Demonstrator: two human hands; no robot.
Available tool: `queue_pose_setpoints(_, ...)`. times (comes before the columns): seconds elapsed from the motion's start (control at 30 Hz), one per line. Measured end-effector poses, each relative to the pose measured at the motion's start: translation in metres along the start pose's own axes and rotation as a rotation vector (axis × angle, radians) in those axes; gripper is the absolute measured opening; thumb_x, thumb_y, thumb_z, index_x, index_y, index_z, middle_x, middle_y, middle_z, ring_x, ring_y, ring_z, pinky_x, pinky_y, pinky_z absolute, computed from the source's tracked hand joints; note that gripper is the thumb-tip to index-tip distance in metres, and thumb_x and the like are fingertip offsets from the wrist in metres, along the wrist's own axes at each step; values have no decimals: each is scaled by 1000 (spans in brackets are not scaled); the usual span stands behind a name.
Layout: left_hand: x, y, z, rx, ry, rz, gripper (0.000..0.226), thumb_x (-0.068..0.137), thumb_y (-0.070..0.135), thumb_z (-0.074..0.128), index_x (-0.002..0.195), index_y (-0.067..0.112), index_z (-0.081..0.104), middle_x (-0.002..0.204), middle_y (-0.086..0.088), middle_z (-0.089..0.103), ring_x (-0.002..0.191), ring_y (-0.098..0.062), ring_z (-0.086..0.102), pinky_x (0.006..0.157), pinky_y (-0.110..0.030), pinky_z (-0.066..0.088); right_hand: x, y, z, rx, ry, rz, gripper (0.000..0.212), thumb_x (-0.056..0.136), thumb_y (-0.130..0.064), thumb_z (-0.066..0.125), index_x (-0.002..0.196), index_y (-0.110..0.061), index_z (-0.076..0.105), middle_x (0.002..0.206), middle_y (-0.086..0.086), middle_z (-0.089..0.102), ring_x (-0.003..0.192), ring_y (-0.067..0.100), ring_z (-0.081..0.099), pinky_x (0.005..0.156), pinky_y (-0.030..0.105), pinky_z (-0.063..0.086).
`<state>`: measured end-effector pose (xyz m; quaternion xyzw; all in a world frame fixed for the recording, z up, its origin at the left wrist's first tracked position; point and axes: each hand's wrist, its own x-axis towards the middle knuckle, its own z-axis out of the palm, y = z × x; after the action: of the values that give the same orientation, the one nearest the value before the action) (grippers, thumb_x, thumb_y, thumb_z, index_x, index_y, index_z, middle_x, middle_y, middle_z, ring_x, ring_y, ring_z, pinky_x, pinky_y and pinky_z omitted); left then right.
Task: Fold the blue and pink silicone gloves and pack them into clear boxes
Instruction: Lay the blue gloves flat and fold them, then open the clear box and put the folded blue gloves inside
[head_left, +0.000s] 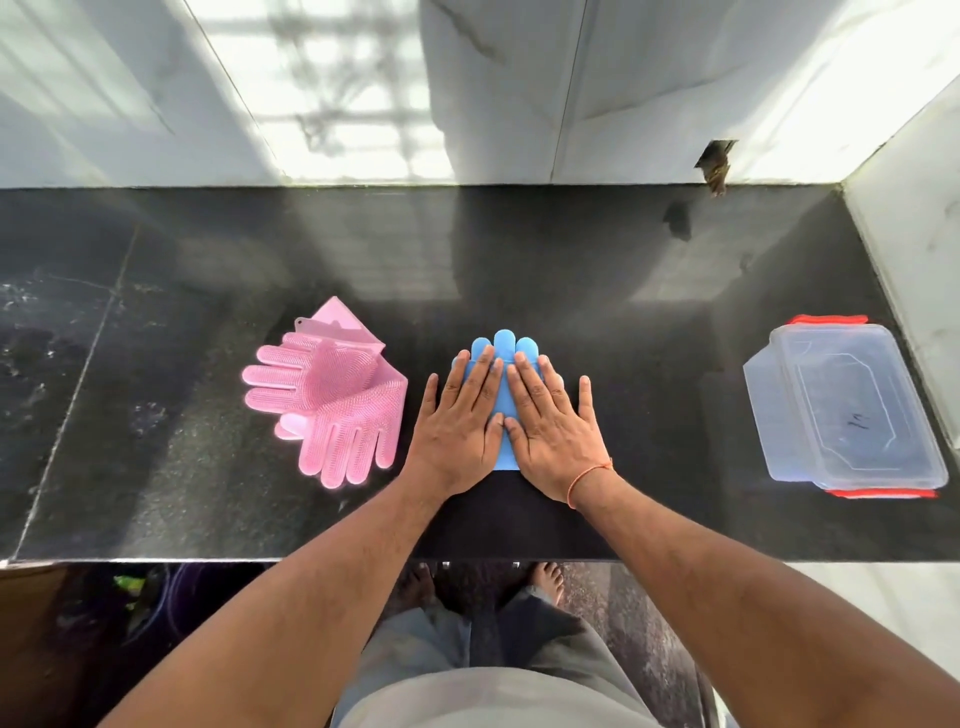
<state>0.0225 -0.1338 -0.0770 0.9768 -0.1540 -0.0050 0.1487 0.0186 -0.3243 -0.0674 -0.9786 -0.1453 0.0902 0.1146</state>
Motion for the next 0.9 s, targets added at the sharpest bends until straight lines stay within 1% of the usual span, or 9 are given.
queue_pose_setpoints(0.17,3,4,-11,57,-63,12,71,109,44,24,176,25,10,184,6,6,171,-23,4,135,-62,6,1,-4,-7,-49,-69,32,69,111,-56,7,169,-30,-18,176,-16,-27,162,12,-28,131,65,-7)
queue_pose_setpoints(0.3,11,10,-28,128,-89,68,71,107,43,30,173,18,30,183,0,18,170,-28,14,133,-65,9,-7,-7,-21,-26,-29,76,69,113,-52,19,172,-28,-7,180,-13,-13,166,16,-16,131,65,-3)
queue_pose_setpoints(0.37,20,20,-39,146,-76,137,67,107,41,37,169,16,40,180,-4,29,168,-30,24,132,-65,15,-17,-6,-29,29,52,144,68,113,-49,28,173,-26,4,181,-11,0,167,18,-2,132,62,5)
queue_pose_setpoints(0.43,32,35,-48,148,-58,222,63,107,38,41,167,17,44,177,-3,37,166,-29,30,131,-64,18,-29,-4,-37,132,168,262,67,112,-45,39,171,-23,19,178,-6,19,163,22,15,132,58,18)
queue_pose_setpoints(0.5,46,55,-56,125,-62,284,61,109,36,41,168,20,41,176,-1,37,166,-27,29,133,-61,18,-42,2,-43,220,304,384,64,110,-40,49,166,-15,33,169,3,37,155,27,32,128,51,28)
queue_pose_setpoints(0.57,62,79,-61,81,-73,322,61,111,35,43,170,22,37,178,2,34,167,-25,26,135,-57,17,-59,11,-46,295,420,491,60,108,-35,54,161,-9,42,160,9,48,147,30,40,126,45,32)
queue_pose_setpoints(0.7,91,128,-66,17,-83,433,61,112,32,47,171,22,35,178,2,35,167,-24,26,137,-50,17,-96,36,-44,446,531,730,53,108,-41,52,154,-16,47,154,3,51,144,26,41,121,41,37)
queue_pose_setpoints(0.8,110,166,-64,26,-100,528,61,113,34,45,172,24,32,178,2,33,167,-24,26,137,-49,17,-122,57,-42,529,655,906,46,107,-44,54,147,-21,50,148,-1,55,140,23,47,119,45,45)
queue_pose_setpoints(0.9,125,202,-60,38,-130,594,62,114,35,43,173,25,27,180,2,28,168,-24,23,137,-49,17,-146,77,-44,555,736,1074,45,106,-48,56,143,-24,50,147,-2,57,137,24,51,117,49,48)
